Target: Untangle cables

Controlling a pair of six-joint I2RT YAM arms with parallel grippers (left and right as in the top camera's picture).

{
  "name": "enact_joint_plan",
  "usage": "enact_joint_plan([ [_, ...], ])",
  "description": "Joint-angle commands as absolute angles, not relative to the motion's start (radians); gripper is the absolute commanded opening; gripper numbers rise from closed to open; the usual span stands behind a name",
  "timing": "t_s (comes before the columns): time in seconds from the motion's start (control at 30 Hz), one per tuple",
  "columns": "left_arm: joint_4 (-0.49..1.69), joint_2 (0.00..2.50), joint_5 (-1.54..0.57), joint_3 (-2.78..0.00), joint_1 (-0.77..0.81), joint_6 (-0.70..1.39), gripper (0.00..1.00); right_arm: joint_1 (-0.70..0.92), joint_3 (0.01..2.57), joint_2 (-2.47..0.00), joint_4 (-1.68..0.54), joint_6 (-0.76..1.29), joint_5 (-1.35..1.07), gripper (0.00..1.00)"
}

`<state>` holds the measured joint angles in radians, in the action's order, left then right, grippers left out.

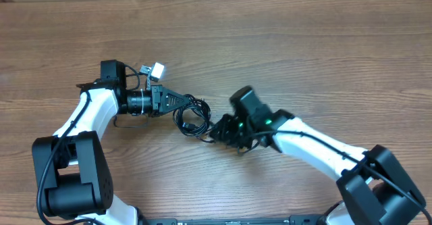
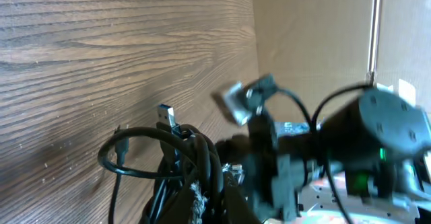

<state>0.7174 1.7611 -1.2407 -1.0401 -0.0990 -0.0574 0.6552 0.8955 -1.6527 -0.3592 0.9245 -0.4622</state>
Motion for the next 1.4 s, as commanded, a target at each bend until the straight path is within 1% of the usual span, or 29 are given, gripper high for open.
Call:
enact_joint_plan([
  [0.0, 0.717, 1.763, -1.247, -1.05, -0.097, -0.044, 0.04, 0.627, 0.894, -1.64, -0.352, 0.882, -0.55, 0.31],
  [0.13, 0.707, 1.763, -1.241, -1.05, -0.097, -0.044, 0.04, 0.627, 0.894, -1.64, -0.347, 0.88, -0.553, 0.31],
  [0.27, 0.706, 1.763, -1.238, -1.05, -0.096, -0.044, 0.04, 0.627, 0.894, -1.64, -0.304, 0.802, -0.597, 0.31],
  [0.4, 0.706, 1.763, -1.237, -1.05, -0.096, -0.044, 0.04, 0.626, 0.894, -1.64, -0.263, 0.793, -0.616, 0.33],
  [0.5, 0.701, 1.763, -1.223, -1.05, -0.096, -0.044, 0.04, 0.603, 0.894, -1.64, -0.271, 0.752, -0.623, 0.38],
  [0.57, 0.699, 1.763, -1.223, -1.05, -0.096, -0.044, 0.04, 0.577, 0.894, -1.64, -0.266, 0.749, -0.665, 0.41],
  [0.77, 0.698, 1.763, -1.223, -1.05, -0.095, -0.044, 0.04, 0.527, 0.894, -1.64, -0.163, 0.75, -0.81, 0.42],
  [0.87, 0.698, 1.763, -1.223, -1.05, -0.095, -0.044, 0.04, 0.532, 0.894, -1.64, -0.131, 0.751, -0.809, 0.42],
  [1.0, 0.698, 1.763, -1.22, -1.05, -0.095, -0.044, 0.04, 0.533, 0.894, -1.64, -0.147, 0.75, -0.801, 0.41],
  [1.03, 0.697, 1.763, -1.22, -1.05, -0.095, -0.044, 0.04, 0.533, 0.894, -1.64, -0.148, 0.751, -0.802, 0.4],
  [1.07, 0.696, 1.763, -1.22, -1.05, -0.095, -0.044, 0.04, 0.533, 0.894, -1.64, -0.148, 0.752, -0.802, 0.35],
  [1.13, 0.694, 1.763, -1.22, -1.05, -0.095, -0.044, 0.04, 0.536, 0.894, -1.64, -0.157, 0.754, -0.802, 0.3],
  [1.23, 0.694, 1.763, -1.22, -1.05, -0.095, -0.044, 0.04, 0.552, 0.894, -1.64, -0.203, 0.754, -0.774, 0.31],
  [1.37, 0.694, 1.763, -1.222, -1.05, -0.095, -0.043, 0.04, 0.594, 0.894, -1.64, -0.287, 0.754, -0.619, 0.36],
])
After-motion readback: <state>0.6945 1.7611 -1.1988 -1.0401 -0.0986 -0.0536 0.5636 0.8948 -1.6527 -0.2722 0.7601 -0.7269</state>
